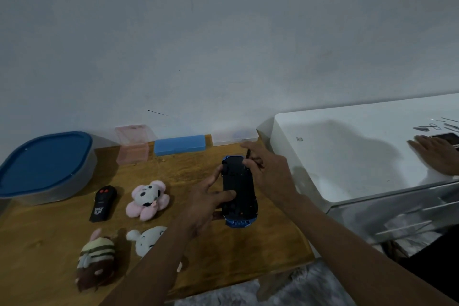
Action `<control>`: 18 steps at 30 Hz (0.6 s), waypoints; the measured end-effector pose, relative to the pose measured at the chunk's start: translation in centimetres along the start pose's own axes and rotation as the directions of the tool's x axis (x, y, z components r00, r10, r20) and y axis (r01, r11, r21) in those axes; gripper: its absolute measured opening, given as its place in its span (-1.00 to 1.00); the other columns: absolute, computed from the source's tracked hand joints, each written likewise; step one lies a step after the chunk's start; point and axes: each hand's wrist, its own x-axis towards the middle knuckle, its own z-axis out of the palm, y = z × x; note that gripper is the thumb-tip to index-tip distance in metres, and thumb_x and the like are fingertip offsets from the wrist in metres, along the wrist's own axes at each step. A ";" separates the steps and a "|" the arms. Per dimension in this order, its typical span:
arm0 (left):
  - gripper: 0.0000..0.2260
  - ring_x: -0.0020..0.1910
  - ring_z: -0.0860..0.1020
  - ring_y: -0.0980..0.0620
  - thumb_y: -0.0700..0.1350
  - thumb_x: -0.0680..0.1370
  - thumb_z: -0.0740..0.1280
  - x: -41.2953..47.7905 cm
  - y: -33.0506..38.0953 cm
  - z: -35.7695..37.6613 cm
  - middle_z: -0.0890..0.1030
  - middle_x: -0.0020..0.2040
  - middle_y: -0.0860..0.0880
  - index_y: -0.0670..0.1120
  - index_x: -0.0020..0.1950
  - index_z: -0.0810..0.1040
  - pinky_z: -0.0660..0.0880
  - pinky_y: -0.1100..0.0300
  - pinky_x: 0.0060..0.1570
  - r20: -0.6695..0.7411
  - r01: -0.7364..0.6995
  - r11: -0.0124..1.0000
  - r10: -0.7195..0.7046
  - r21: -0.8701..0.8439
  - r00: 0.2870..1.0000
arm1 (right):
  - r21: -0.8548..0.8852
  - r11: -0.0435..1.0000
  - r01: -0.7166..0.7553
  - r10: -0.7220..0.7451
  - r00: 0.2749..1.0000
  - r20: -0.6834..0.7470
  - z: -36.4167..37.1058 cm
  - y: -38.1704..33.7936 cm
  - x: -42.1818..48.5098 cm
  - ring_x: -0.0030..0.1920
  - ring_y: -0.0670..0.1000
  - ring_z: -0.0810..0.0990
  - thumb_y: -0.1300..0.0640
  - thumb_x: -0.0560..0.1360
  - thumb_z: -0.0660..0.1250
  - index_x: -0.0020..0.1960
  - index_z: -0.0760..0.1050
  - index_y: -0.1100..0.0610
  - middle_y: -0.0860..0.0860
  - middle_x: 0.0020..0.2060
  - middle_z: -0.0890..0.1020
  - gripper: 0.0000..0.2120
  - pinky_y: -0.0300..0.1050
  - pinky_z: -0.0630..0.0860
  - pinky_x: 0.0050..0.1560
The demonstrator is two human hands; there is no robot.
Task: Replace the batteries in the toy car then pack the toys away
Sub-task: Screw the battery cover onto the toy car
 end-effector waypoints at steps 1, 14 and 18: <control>-0.33 0.04 0.67 -0.12 -0.30 0.49 0.41 0.1 0.0 0.0 0.69 0.07 -0.05 0.23 0.45 0.29 0.60 -0.15 0.03 -0.002 0.001 1.000 -0.001 -0.003 1.000 | 0.018 1.000 -0.007 0.007 1.000 0.005 -0.1 -0.2 0.1 -0.19 -0.04 0.64 0.22 0.51 0.34 0.21 0.48 0.03 0.02 -0.23 0.66 -0.71 -0.13 0.62 -0.13; -0.34 0.04 0.67 -0.11 -0.30 0.49 0.41 0.4 -0.3 0.0 0.69 0.07 -0.04 0.25 0.43 0.31 0.57 -0.20 0.08 -0.003 0.020 1.000 -0.020 -0.006 1.000 | -0.004 1.000 -0.029 0.029 0.999 -0.020 -0.1 -0.4 1.1 -0.21 -0.04 0.59 0.22 0.48 0.38 -0.14 0.45 0.15 0.01 -0.22 0.63 -0.90 -0.33 0.55 -0.17; -0.34 0.04 0.67 -0.10 -0.30 0.48 0.41 0.6 -0.2 -0.1 0.70 0.05 0.00 0.25 0.43 0.32 0.57 -0.19 0.08 -0.010 0.024 1.000 -0.024 0.007 1.000 | 0.018 0.999 -0.046 0.046 0.999 -0.026 -0.1 -0.4 1.2 -0.21 -0.03 0.60 0.22 0.48 0.39 -0.13 0.46 0.21 0.03 -0.23 0.63 -0.89 -0.32 0.55 -0.16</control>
